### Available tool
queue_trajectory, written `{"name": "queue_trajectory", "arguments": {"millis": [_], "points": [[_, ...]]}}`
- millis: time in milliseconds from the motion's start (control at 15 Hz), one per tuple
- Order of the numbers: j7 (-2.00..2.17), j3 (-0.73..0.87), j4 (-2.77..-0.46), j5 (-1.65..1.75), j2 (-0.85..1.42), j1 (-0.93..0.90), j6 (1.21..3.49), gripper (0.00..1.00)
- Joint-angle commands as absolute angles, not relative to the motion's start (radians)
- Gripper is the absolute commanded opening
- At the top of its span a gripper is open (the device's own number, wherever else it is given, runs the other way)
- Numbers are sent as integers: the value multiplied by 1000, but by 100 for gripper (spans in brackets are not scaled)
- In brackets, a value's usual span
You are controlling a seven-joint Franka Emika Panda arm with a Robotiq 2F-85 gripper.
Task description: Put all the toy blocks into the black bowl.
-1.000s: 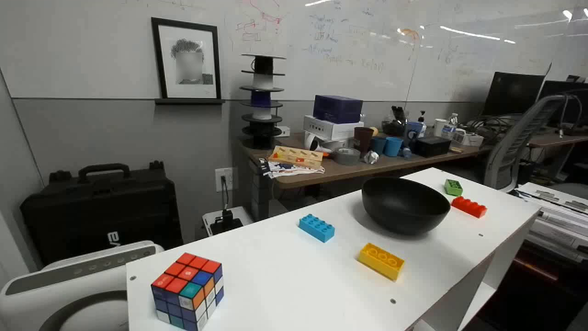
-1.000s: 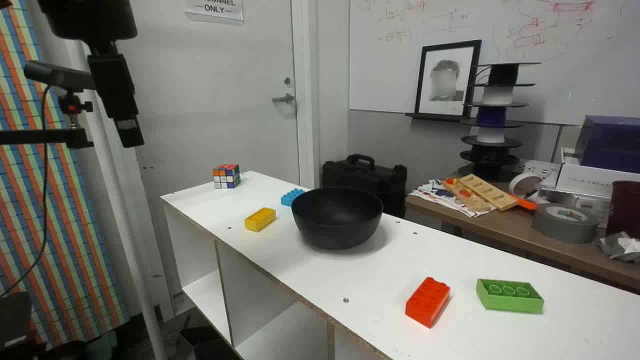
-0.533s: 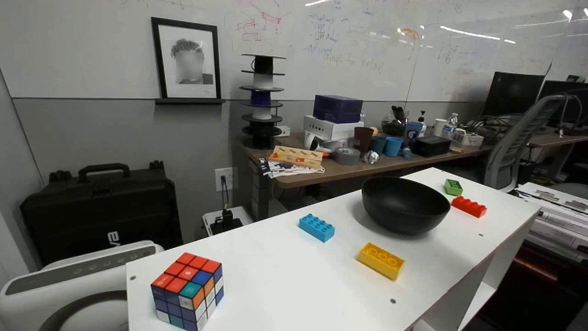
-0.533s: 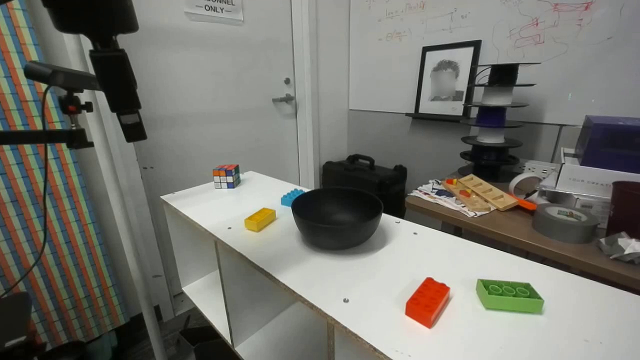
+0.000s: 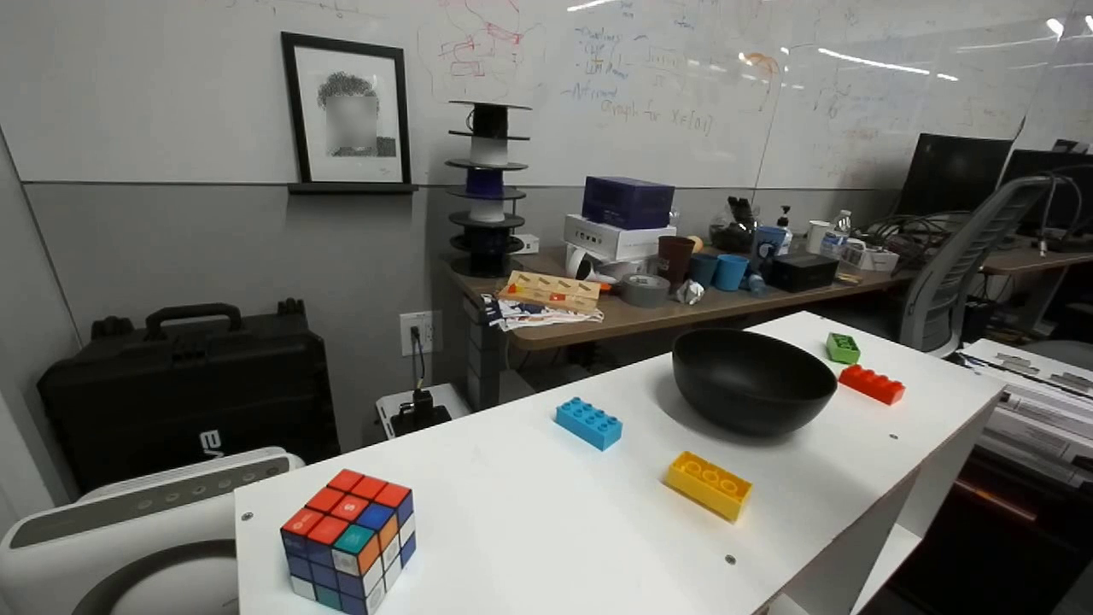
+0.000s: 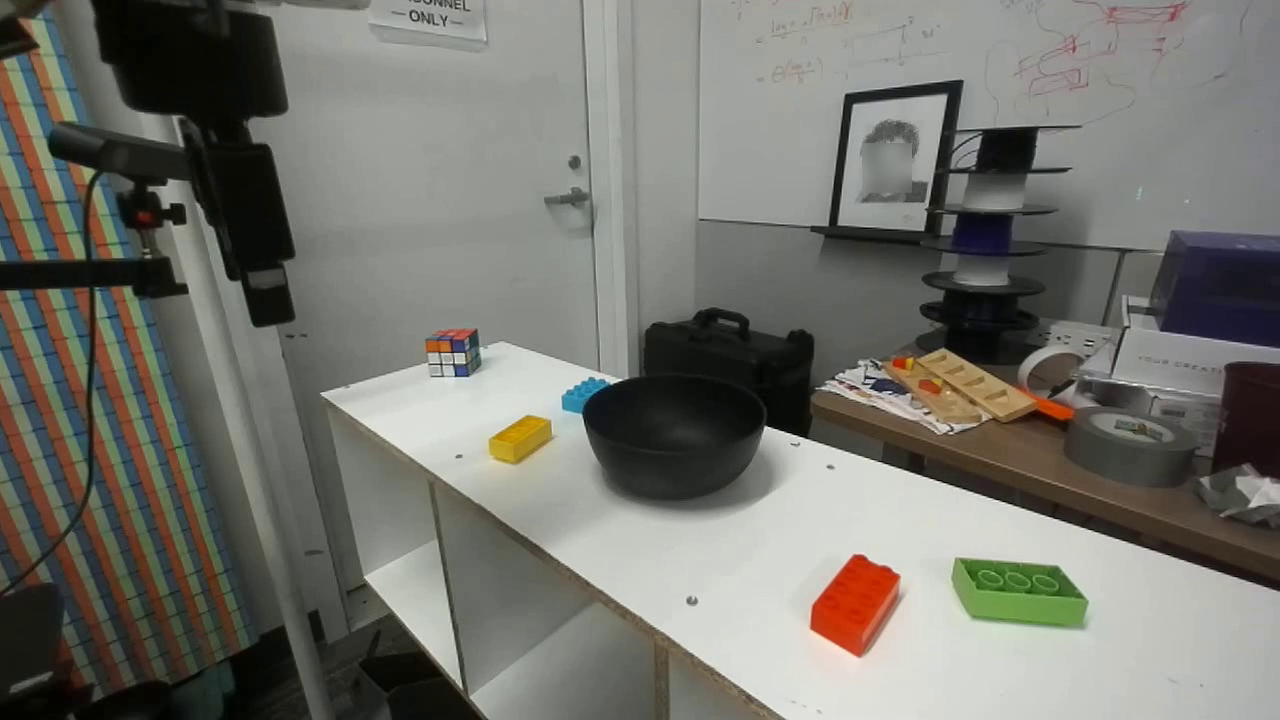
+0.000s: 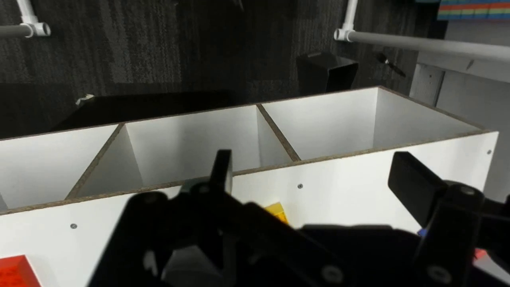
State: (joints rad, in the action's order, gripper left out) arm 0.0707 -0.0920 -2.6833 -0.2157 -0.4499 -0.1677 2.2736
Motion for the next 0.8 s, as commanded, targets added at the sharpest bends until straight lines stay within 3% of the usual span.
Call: {"name": "queue_trajectory", "arguments": {"millis": [0, 400, 733], "points": [[58, -121, -2604, -136, -273, -145, 2364, 100], [102, -128, -2545, -56, 29, -132, 2823, 100], [201, -57, -2409, 200, 255, -176, 2885, 100]]}}
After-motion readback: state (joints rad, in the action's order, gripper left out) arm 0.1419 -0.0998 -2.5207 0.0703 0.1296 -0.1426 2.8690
